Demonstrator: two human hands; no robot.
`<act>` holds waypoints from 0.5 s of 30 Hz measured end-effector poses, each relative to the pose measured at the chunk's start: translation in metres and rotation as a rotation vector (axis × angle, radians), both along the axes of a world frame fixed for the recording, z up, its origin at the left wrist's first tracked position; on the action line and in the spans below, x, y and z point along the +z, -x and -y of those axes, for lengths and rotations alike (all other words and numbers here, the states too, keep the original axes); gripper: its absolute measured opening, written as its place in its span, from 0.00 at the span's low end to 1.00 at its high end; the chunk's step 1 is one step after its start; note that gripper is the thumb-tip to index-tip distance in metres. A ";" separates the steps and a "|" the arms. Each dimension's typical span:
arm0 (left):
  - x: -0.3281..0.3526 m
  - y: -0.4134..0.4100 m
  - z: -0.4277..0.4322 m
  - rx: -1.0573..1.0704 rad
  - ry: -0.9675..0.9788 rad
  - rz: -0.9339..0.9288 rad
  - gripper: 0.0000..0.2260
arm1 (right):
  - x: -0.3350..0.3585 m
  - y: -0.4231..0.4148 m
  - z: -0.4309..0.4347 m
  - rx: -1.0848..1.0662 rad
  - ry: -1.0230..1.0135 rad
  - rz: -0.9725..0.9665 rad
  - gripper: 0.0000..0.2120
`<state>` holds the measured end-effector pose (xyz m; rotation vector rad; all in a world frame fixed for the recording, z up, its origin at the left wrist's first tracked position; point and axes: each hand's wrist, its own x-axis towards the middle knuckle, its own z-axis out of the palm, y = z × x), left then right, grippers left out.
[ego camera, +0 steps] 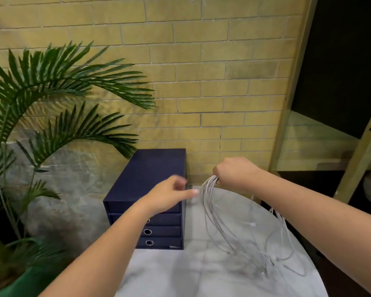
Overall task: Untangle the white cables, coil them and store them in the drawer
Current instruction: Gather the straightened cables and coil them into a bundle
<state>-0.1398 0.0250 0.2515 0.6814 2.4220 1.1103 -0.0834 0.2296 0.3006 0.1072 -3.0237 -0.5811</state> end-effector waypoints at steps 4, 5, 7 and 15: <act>0.038 -0.016 -0.056 -0.177 -0.052 -0.056 0.28 | 0.016 -0.002 0.006 0.024 0.028 0.007 0.09; 0.043 -0.016 -0.062 -0.176 -0.018 -0.070 0.22 | 0.022 -0.005 0.006 0.019 0.049 0.004 0.09; 0.049 -0.016 -0.068 -0.191 -0.007 -0.059 0.11 | 0.031 -0.011 0.002 0.012 0.080 -0.001 0.10; 0.086 -0.019 -0.072 -0.174 0.161 -0.456 0.16 | 0.039 -0.016 -0.013 0.054 0.153 -0.136 0.09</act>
